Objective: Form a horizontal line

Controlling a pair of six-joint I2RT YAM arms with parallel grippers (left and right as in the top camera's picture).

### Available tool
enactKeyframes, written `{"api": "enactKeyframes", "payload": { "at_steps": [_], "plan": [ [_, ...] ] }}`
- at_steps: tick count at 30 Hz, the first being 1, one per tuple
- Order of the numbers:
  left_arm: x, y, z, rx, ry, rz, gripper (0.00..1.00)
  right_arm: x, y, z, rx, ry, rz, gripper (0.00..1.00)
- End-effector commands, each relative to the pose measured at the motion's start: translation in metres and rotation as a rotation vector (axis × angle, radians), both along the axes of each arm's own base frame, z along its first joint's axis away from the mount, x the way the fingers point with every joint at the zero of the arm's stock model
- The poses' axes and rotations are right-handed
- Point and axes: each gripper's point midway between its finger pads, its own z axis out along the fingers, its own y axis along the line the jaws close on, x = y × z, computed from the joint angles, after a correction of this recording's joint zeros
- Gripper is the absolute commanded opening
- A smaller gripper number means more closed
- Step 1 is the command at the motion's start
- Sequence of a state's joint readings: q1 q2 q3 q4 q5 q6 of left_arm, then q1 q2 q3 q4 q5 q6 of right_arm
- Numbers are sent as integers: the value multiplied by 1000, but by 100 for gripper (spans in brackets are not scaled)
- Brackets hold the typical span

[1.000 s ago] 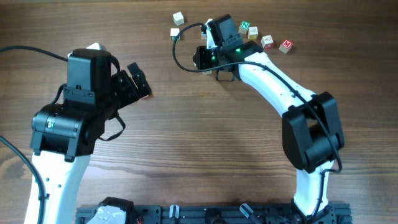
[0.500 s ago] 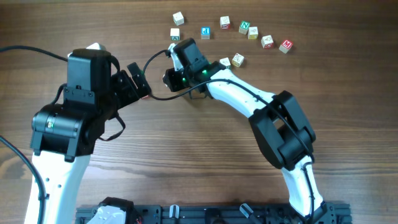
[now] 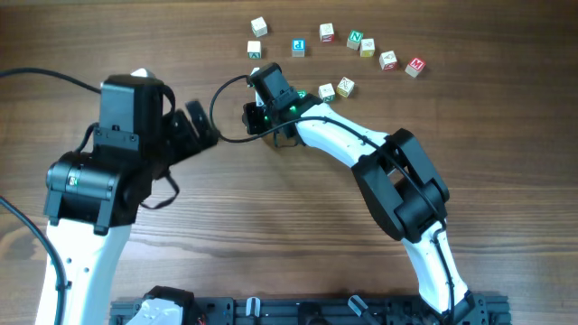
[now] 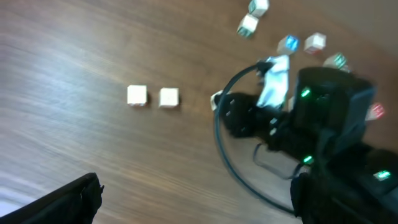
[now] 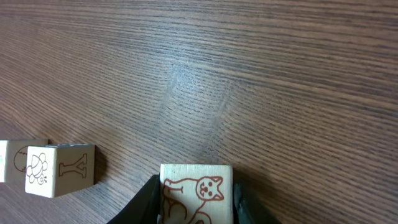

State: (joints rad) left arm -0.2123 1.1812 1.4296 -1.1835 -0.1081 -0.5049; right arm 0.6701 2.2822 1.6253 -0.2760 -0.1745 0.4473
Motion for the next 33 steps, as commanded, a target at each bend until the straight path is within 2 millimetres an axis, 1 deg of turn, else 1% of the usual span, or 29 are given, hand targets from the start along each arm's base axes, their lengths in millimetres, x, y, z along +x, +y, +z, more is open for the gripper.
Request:
{"api": "enactKeyframes", "payload": {
  "at_steps": [1, 3, 5, 6, 8, 10, 14, 16, 21, 23, 24, 29, 33],
  "plan": [
    [-36, 33, -12, 189, 114, 13, 100, -7, -1, -14, -21, 35, -27, 22],
    [-49, 41, -10, 207, 129, 48, 100, -9, 4, -13, -17, 29, -18, 22],
    [-66, 53, -3, 222, 117, 118, 100, -15, 14, -11, -14, 12, 12, 22],
    [-73, 60, 2, 229, 91, 161, 100, -17, 18, -10, -14, 4, 23, 24],
    [-82, 63, 10, 221, 55, 176, 100, -17, 18, -11, -33, -16, 34, 25],
    [-95, 66, 15, 203, 27, 193, 100, -17, 15, -13, -53, -19, 23, 25],
    [-111, 70, 26, 181, -39, 201, 100, -17, 20, -11, -42, -28, 27, 25],
    [-119, 70, 27, 172, -49, 198, 100, -19, 23, -10, -40, -35, 36, 25],
    [-124, 69, 24, 168, -29, 189, 100, -17, 25, -8, -39, -52, 30, 25],
    [-124, 69, 24, 168, -29, 189, 100, -16, 25, -7, -36, -55, 29, 31],
    [-124, 69, 24, 168, -28, 189, 100, -16, 26, -7, -34, -55, 28, 36],
    [-124, 69, 24, 168, -29, 189, 100, -16, 26, -7, -33, -55, 29, 49],
    [-124, 69, 24, 168, -28, 189, 100, -18, 27, -7, -24, -48, 37, 63]
  ]
}}
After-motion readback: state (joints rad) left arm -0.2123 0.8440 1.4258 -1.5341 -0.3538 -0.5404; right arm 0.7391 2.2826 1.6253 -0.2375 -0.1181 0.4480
